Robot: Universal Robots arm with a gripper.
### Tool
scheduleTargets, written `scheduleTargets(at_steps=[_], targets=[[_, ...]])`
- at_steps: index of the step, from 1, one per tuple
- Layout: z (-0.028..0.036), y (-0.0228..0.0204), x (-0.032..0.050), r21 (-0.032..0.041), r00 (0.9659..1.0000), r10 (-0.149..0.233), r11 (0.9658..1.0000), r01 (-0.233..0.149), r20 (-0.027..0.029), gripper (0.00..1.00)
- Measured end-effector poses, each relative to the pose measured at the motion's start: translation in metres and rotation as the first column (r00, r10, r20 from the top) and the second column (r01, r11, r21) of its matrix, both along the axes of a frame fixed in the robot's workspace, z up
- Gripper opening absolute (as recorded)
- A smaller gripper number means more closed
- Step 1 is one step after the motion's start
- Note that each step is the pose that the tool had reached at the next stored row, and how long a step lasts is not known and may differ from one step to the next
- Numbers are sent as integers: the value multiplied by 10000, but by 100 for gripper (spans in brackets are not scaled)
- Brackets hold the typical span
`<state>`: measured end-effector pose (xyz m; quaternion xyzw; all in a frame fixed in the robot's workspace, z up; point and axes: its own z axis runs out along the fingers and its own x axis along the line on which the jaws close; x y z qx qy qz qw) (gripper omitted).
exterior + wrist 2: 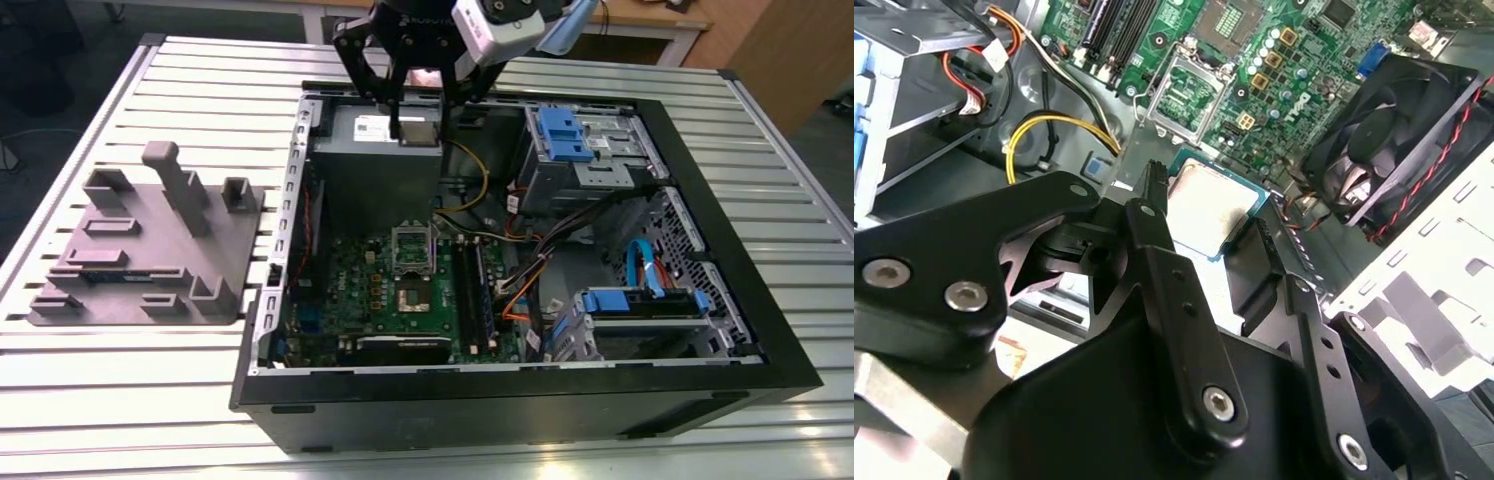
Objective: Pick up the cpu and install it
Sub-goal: 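Place the cpu into insertion slot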
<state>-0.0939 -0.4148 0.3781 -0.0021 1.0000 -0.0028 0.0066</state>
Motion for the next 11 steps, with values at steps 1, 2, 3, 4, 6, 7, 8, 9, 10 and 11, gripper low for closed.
scheduleTargets(at_steps=[1,2,3,4,6,7,8,9,10,11], targets=[[-1,-3,0,0,10000,0,10000,0,0,47],[-1,-7,0,0,10000,0,10000,0,0,47],[-3,-10,0,0,10000,0,10000,0,0,47],[-4,-13,0,0,10000,0,10000,0,0,47],[-5,-22,0,-2,10000,1,10000,-1,0,47],[-7,-28,0,-1,10000,1,10000,-1,-1,47],[-9,-33,0,-1,10000,0,10000,0,0,47],[-12,-37,0,1,10000,0,10000,0,1,47],[-15,-40,0,2,10000,-1,10000,1,1,47],[-17,-43,0,1,10000,-1,10000,1,1,47]])
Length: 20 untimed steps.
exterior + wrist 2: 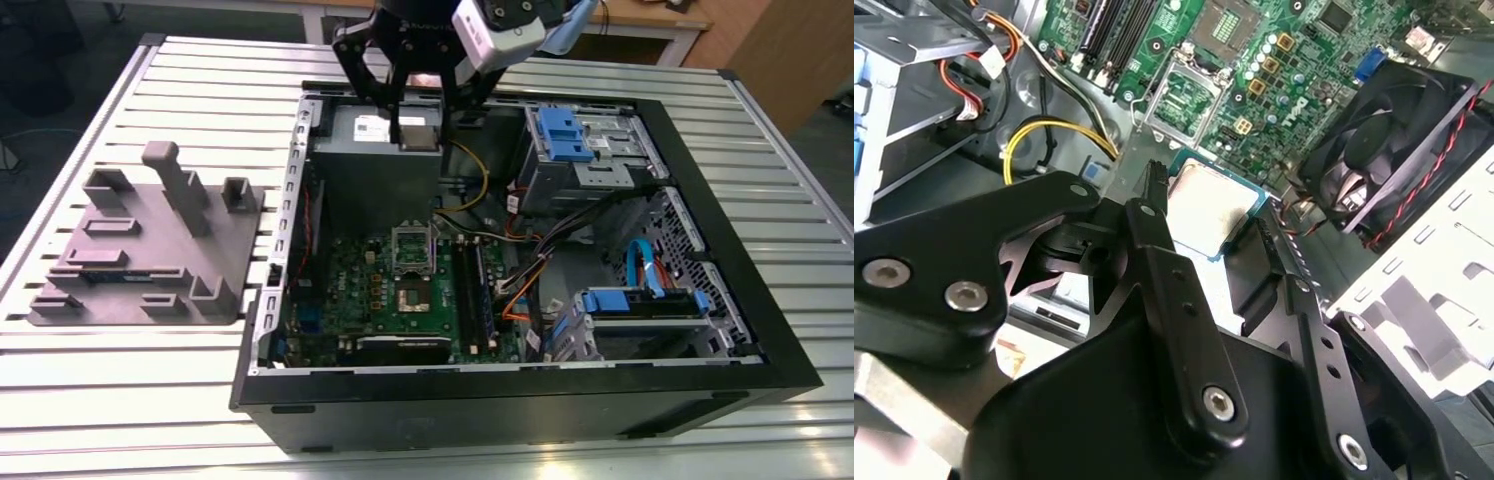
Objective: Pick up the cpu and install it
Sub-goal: 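Place the cpu into insertion slot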
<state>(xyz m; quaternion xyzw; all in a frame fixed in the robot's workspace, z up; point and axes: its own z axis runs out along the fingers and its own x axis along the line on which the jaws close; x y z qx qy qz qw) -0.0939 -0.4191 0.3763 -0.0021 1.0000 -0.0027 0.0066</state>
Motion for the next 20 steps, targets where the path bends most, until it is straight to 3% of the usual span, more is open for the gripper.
scheduleTargets(at_steps=[20], targets=[[-48,-12,5,-1,9999,-102,9999,102,-1,47]])
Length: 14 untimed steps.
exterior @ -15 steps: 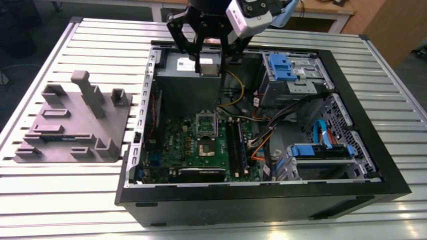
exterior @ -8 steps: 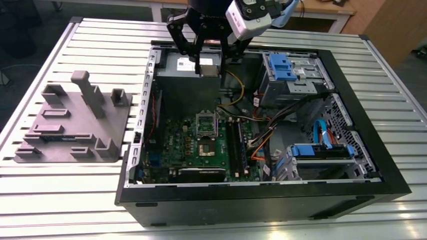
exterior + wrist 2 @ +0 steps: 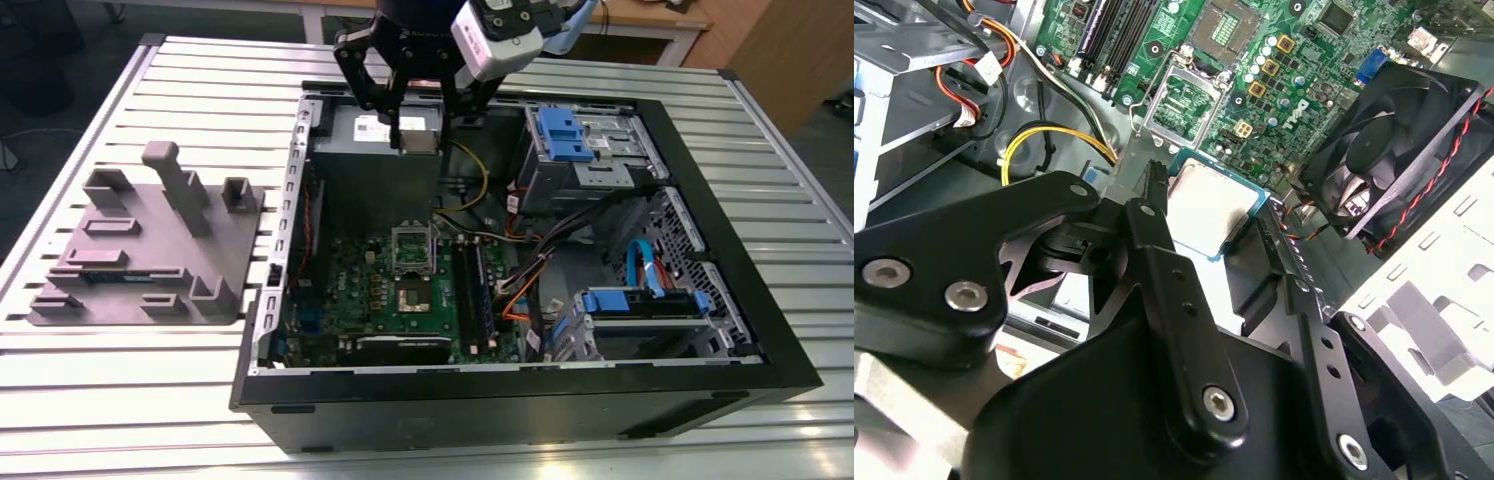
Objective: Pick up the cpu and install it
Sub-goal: 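Place the cpu into insertion slot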
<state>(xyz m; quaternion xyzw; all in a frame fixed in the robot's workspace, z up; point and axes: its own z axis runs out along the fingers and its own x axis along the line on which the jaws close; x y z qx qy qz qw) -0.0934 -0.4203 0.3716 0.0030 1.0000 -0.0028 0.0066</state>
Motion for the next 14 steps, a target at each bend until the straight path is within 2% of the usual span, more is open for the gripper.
scheduleTargets(at_steps=[9,11,14], targets=[[-61,-15,0,-3,10000,1,10000,-1,-1,47],[-64,-40,0,-15,10000,0,10000,0,-2,47],[-73,-104,0,-13,10000,0,10000,0,0,47]])
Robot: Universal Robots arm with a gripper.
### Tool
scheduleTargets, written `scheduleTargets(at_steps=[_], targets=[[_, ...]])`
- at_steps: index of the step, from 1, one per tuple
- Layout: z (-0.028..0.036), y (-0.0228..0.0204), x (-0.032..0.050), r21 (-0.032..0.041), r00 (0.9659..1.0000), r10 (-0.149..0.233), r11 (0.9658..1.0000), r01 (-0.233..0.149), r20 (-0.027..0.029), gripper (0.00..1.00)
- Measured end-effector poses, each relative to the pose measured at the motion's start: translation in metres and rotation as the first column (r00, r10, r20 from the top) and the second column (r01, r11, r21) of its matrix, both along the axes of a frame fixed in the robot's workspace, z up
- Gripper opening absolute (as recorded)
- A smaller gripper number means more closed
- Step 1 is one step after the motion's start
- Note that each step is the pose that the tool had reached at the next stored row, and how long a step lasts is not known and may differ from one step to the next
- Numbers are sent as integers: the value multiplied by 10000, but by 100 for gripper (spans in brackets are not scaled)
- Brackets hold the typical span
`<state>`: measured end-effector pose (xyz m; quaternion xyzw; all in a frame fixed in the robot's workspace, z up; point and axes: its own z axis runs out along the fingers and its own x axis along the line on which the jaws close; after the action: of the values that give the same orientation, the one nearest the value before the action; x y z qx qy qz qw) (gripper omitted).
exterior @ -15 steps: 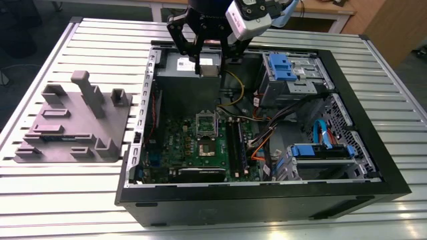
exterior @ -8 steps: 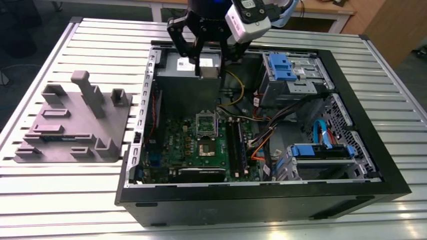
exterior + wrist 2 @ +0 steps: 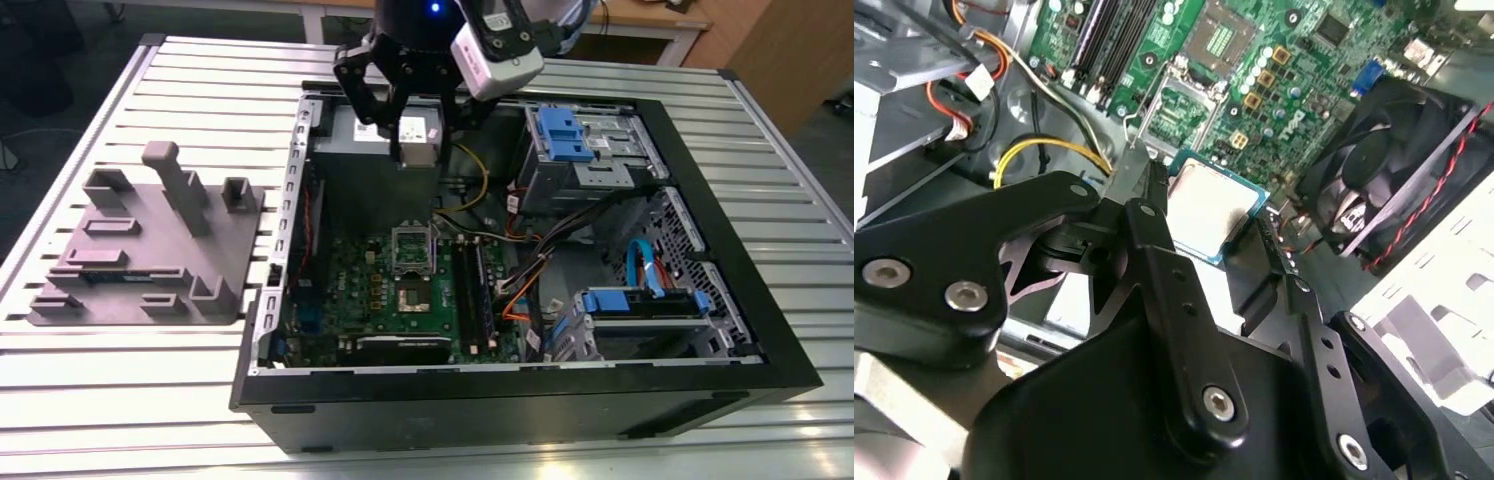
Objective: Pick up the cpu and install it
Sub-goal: 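Place the cpu into insertion slot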
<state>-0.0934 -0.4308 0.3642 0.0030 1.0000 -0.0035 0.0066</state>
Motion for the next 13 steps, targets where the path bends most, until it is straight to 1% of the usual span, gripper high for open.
scheduleTargets(at_steps=[1,3,8,9,11,13], targets=[[-5,-19,0,-1,10000,0,10000,0,0,47],[-33,-37,1,2,10000,0,10000,0,2,47],[-122,-46,0,-1,10000,0,10000,0,0,47],[-140,-56,1,-2,10000,1,10000,-1,0,47],[-178,-112,0,-1,10000,0,10000,0,0,47],[-214,-152,0,-1,10000,0,10000,0,0,47]])
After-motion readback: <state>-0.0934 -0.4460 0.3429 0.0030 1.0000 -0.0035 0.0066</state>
